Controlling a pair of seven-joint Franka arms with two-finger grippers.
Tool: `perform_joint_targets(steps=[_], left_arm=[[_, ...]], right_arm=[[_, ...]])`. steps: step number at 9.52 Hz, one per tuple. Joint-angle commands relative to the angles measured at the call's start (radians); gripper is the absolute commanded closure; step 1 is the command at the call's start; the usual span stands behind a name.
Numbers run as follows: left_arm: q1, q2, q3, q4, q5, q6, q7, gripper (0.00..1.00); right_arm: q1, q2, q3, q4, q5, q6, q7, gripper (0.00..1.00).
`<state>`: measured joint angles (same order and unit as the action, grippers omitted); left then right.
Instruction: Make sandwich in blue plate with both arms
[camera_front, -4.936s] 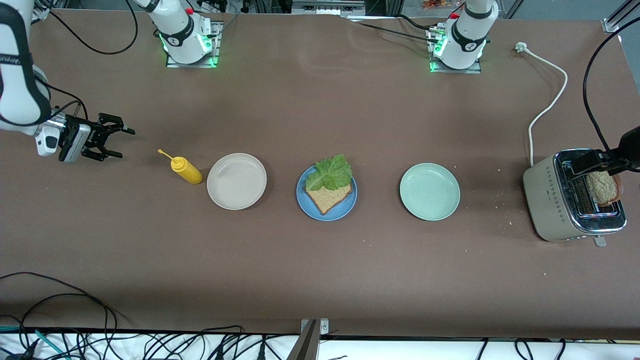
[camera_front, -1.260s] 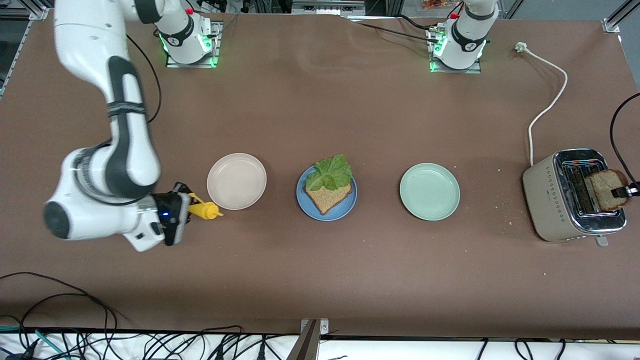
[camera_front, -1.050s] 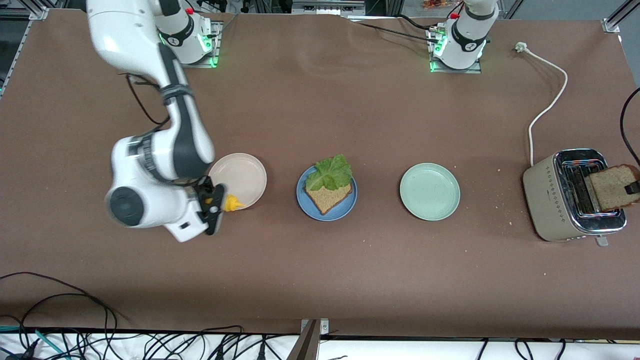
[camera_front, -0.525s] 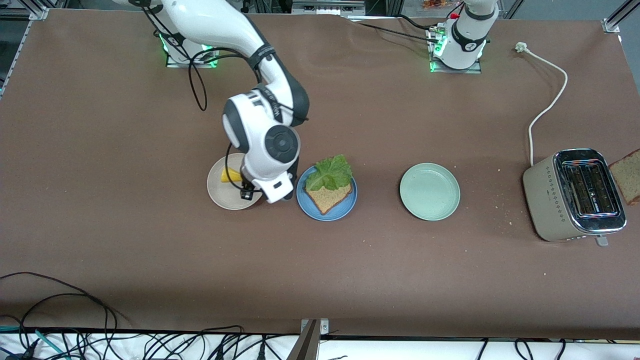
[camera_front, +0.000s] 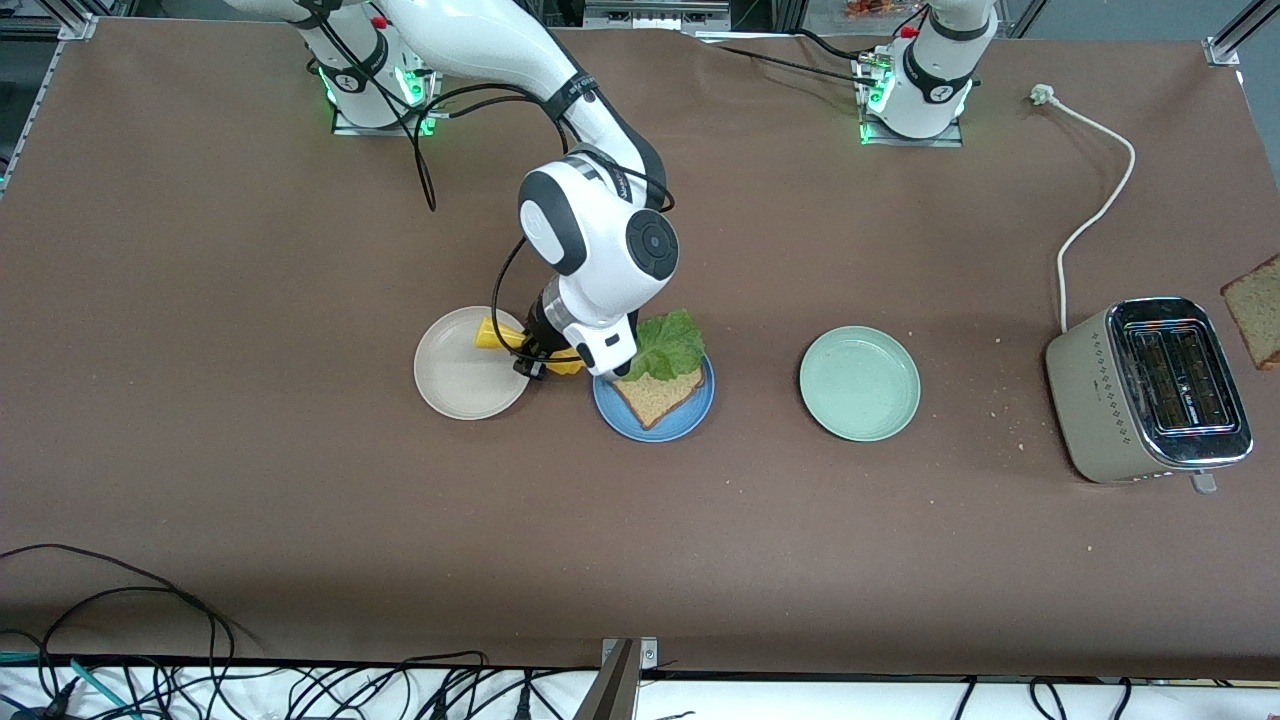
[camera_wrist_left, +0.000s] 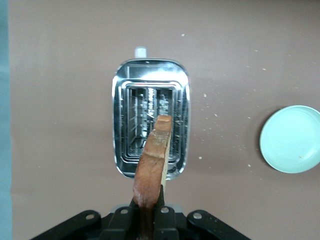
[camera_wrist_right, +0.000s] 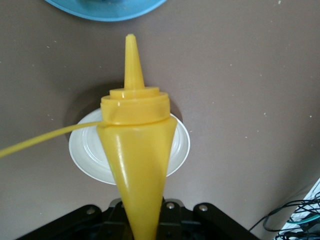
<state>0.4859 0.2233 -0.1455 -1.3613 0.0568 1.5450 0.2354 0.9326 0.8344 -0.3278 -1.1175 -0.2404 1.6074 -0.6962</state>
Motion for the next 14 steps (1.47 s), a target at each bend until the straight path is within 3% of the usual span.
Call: perform_joint_targets(steps=[1, 4, 8, 10, 12, 14], left_arm=[[0.000, -0.028, -0.037, -0.009, -0.066, -0.077, -0.007, 1.00], [0.000, -0.032, -0.112, -0.015, -0.071, -0.100, -0.135, 1.00], [-0.003, -0.016, -0.213, -0.045, -0.236, -0.099, -0.368, 1.00], [-0.007, 0.011, -0.299, -0.048, -0.297, -0.082, -0.543, 1.00], [-0.020, 0.030, -0.376, -0.080, -0.368, 0.001, -0.695, 1.00], [-0.065, 0.028, -0.397, -0.178, -0.455, 0.181, -0.805, 1.00]], right_arm=[[-0.049, -0.009, -0.010, 0.004, 0.012, 0.012, -0.079, 1.00], [-0.188, -0.040, -0.019, 0.008, 0.203, 0.028, -0.245, 1.00], [-0.554, -0.063, -0.013, -0.010, 0.660, 0.031, -0.712, 1.00], [-0.680, -0.060, -0.011, -0.085, 0.862, 0.026, -0.904, 1.00], [-0.753, -0.061, -0.008, -0.111, 1.031, -0.025, -1.108, 1.00], [-0.791, -0.058, -0.008, -0.178, 1.220, -0.064, -1.291, 1.00]])
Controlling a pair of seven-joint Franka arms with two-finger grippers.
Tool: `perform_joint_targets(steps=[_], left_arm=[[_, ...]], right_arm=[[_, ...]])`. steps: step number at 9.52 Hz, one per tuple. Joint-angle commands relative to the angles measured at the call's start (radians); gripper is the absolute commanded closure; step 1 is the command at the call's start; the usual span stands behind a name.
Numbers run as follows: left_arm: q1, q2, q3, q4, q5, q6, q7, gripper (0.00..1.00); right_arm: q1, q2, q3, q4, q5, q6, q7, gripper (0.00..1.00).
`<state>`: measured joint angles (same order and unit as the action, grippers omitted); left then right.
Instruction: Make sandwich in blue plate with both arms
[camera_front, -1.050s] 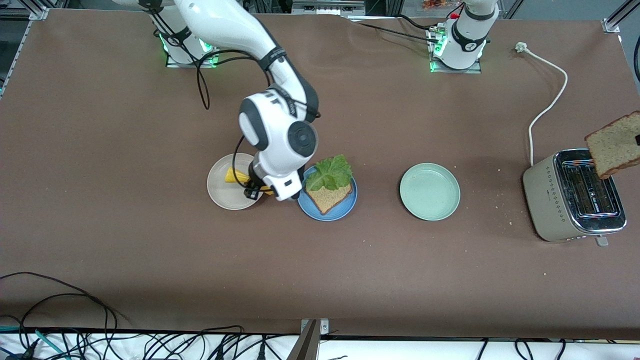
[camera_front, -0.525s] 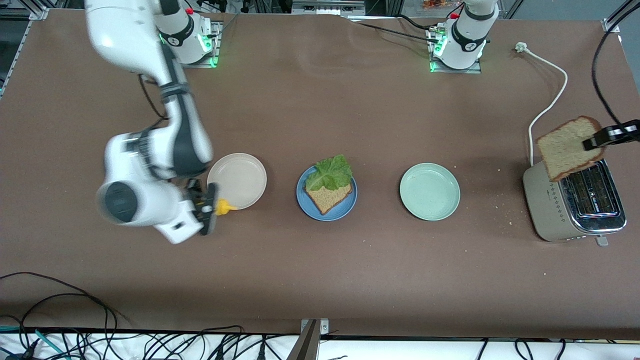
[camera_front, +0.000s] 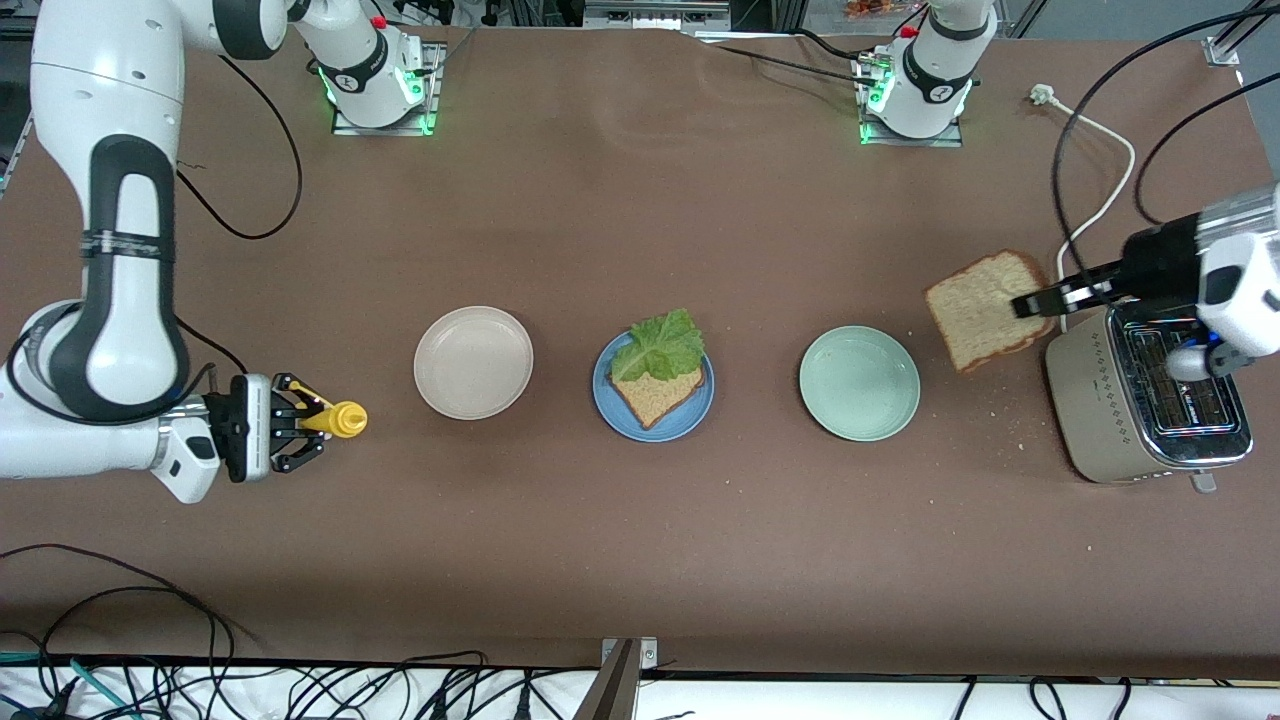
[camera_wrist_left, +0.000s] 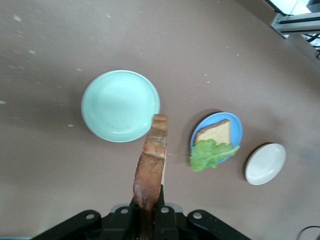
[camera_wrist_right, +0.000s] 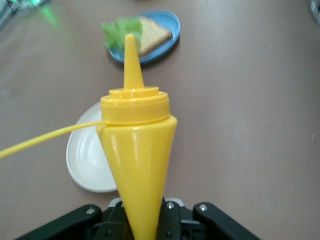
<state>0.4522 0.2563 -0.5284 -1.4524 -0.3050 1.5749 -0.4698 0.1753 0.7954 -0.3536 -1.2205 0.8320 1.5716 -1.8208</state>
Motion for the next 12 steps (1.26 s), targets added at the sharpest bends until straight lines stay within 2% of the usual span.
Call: perform_joint_targets(steps=[1, 2, 4, 5, 7, 9, 10, 12], left_arm=[[-0.070, -0.005, -0.021, -0.139, -0.142, 0.262, -0.146, 1.00], [-0.114, -0.005, -0.027, -0.192, -0.167, 0.378, -0.198, 1.00], [-0.199, -0.005, -0.028, -0.273, -0.242, 0.598, -0.259, 1.00], [-0.240, -0.005, -0.028, -0.331, -0.265, 0.714, -0.262, 1.00], [-0.324, -0.006, -0.036, -0.454, -0.302, 0.956, -0.257, 1.00], [-0.358, 0.012, -0.096, -0.544, -0.339, 1.176, -0.245, 1.00], [-0.387, 0.047, -0.122, -0.560, -0.341, 1.285, -0.247, 1.00], [-0.466, 0.136, -0.122, -0.560, -0.345, 1.449, -0.248, 1.00]], right_arm=[[-0.054, -0.019, 0.018, -0.129, 0.224, -0.045, -0.271, 1.00], [-0.080, -0.013, 0.018, -0.166, 0.271, -0.080, -0.358, 1.00], [-0.123, -0.001, 0.018, -0.214, 0.295, -0.149, -0.483, 1.00], [-0.141, 0.008, 0.019, -0.238, 0.302, -0.172, -0.539, 1.00], [-0.157, 0.056, 0.021, -0.298, 0.369, -0.205, -0.655, 1.00], [-0.166, 0.119, 0.021, -0.301, 0.418, -0.249, -0.718, 1.00], [-0.166, 0.137, 0.022, -0.301, 0.439, -0.261, -0.727, 1.00], [-0.168, 0.169, 0.022, -0.301, 0.472, -0.290, -0.741, 1.00]])
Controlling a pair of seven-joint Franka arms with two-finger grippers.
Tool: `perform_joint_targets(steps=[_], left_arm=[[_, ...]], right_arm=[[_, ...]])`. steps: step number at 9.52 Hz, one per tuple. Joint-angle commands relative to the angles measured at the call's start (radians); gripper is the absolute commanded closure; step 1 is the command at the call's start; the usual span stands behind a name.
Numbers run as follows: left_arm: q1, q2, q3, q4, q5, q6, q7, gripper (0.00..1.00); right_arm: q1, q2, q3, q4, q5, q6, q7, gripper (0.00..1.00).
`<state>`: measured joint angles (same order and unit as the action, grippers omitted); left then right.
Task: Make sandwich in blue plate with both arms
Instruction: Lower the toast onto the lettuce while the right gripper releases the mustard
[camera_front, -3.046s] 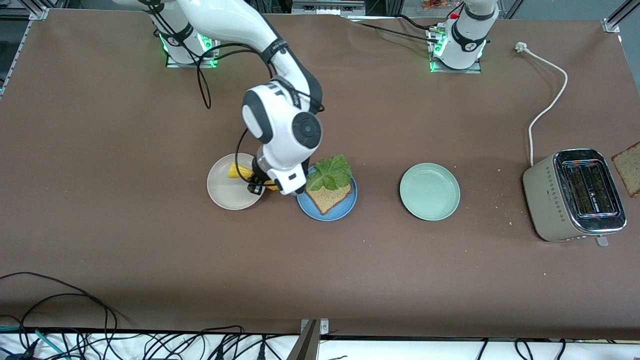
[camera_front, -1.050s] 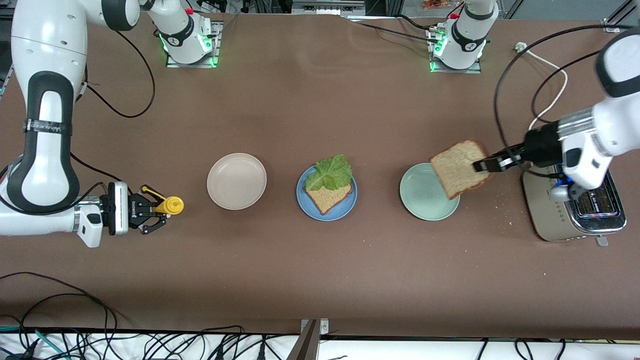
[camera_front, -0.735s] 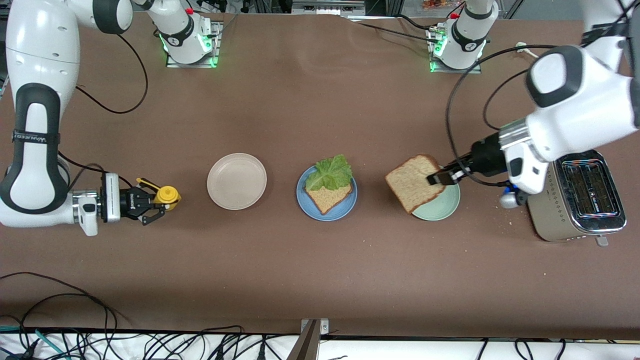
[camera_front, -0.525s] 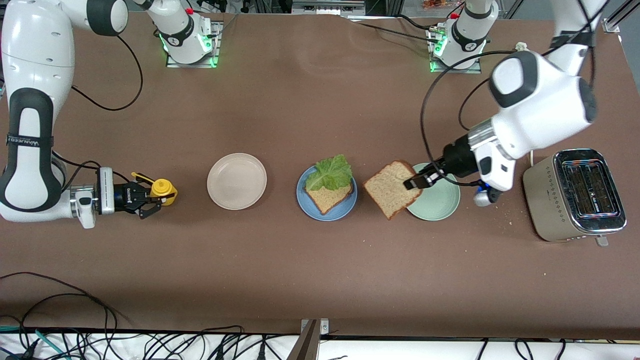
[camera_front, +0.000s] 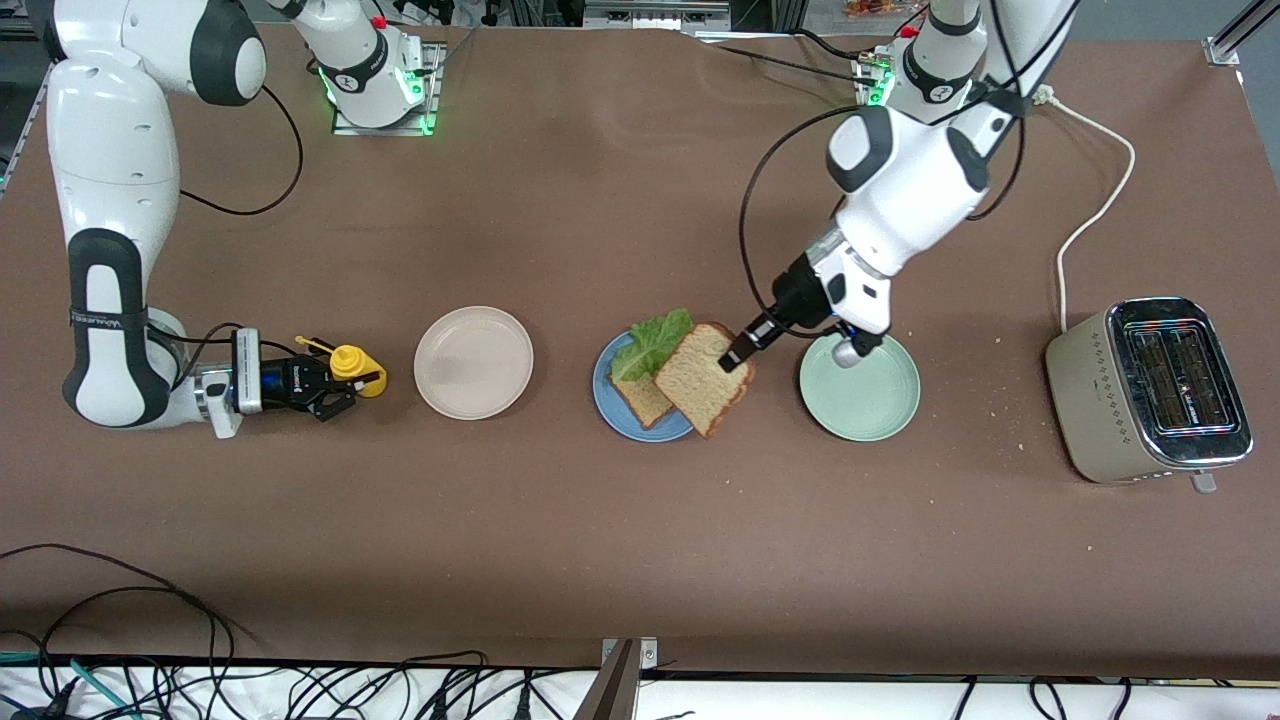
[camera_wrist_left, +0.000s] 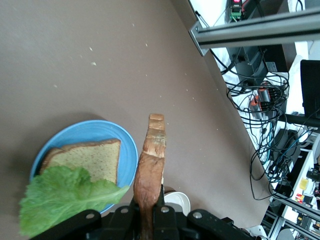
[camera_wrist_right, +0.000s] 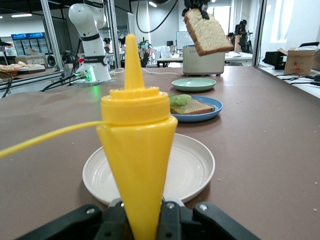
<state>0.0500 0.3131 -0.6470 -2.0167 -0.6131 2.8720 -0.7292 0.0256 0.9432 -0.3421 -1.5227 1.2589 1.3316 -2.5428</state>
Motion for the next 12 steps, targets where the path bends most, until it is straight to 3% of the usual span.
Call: perform_joint_targets(steps=[1, 2, 5, 6, 7, 8, 12], left_arm=[[-0.117, 0.139, -0.002, 0.006, -0.037, 0.287, 0.008, 1.00], [-0.145, 0.183, -0.002, 0.013, -0.037, 0.368, 0.007, 1.00], [-0.188, 0.245, 0.003, 0.019, -0.037, 0.455, 0.004, 1.00], [-0.196, 0.251, 0.003, 0.018, -0.037, 0.464, 0.004, 1.00], [-0.196, 0.254, 0.003, 0.018, -0.039, 0.464, 0.004, 1.00], [-0.196, 0.261, 0.004, 0.010, -0.039, 0.464, 0.004, 1.00], [-0.199, 0.273, 0.003, 0.003, -0.098, 0.464, 0.004, 1.00]], right_arm=[[-0.016, 0.041, 0.011, 0.001, 0.069, -0.077, -0.019, 1.00], [-0.016, 0.049, 0.011, 0.001, 0.076, -0.097, -0.019, 1.00], [-0.030, 0.078, 0.011, -0.001, 0.076, -0.144, -0.017, 0.99], [-0.032, 0.080, 0.011, -0.001, 0.077, -0.144, -0.014, 0.75], [-0.039, 0.081, 0.011, -0.001, 0.079, -0.146, -0.001, 0.10], [-0.042, 0.086, 0.011, -0.001, 0.089, -0.147, -0.001, 0.00], [-0.079, 0.080, -0.008, 0.015, 0.083, -0.134, 0.010, 0.00]])
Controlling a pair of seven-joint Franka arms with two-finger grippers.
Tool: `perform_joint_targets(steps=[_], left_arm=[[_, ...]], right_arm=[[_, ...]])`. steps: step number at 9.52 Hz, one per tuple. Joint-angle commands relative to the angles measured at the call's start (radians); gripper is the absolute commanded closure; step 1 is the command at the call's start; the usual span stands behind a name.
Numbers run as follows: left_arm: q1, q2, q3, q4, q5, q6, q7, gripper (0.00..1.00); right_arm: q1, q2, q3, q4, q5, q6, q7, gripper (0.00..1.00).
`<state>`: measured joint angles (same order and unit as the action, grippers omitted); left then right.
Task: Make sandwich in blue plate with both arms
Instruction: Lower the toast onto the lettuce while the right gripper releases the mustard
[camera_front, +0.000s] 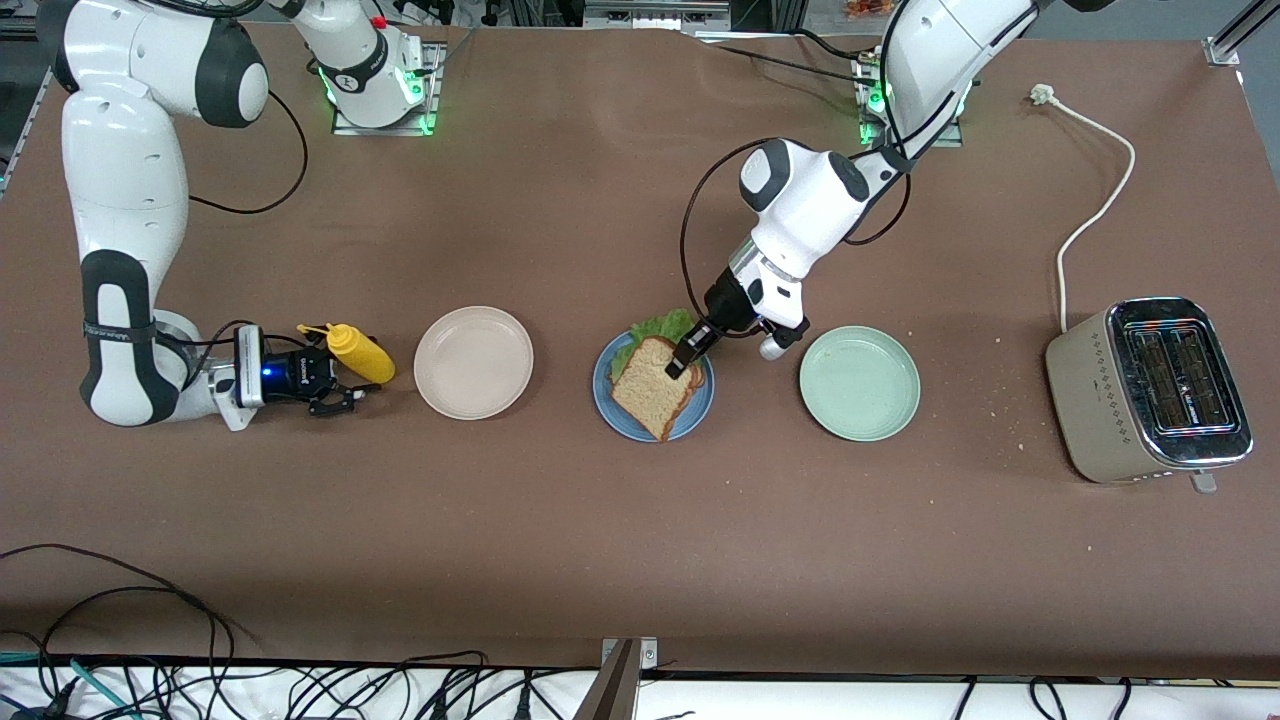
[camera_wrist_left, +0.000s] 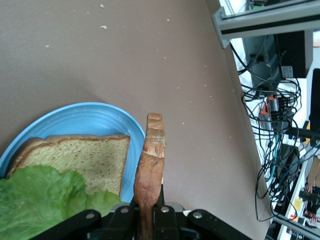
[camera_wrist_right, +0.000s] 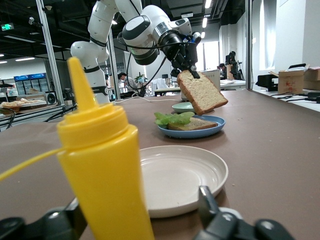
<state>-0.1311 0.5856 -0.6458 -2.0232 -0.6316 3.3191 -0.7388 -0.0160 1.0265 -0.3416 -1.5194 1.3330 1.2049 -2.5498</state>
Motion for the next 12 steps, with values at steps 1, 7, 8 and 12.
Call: perform_joint_targets(steps=[1, 7, 8, 12], left_arm=[[-0.033, 0.002, 0.003, 0.001, -0.095, 0.017, 0.013, 1.00], [-0.053, 0.039, 0.006, 0.000, -0.105, 0.020, 0.016, 1.00], [-0.053, 0.042, 0.008, 0.000, -0.105, 0.020, 0.016, 0.99], [-0.051, 0.048, 0.034, 0.004, -0.105, 0.020, 0.025, 0.77]], right_arm=[[-0.038, -0.003, -0.051, 0.011, 0.002, -0.007, 0.045, 0.00], [-0.025, -0.034, -0.260, 0.154, -0.081, -0.012, 0.467, 0.00], [-0.024, -0.046, -0.289, 0.183, -0.092, -0.019, 0.590, 0.00], [0.011, -0.224, -0.298, 0.226, -0.294, -0.016, 1.093, 0.00]])
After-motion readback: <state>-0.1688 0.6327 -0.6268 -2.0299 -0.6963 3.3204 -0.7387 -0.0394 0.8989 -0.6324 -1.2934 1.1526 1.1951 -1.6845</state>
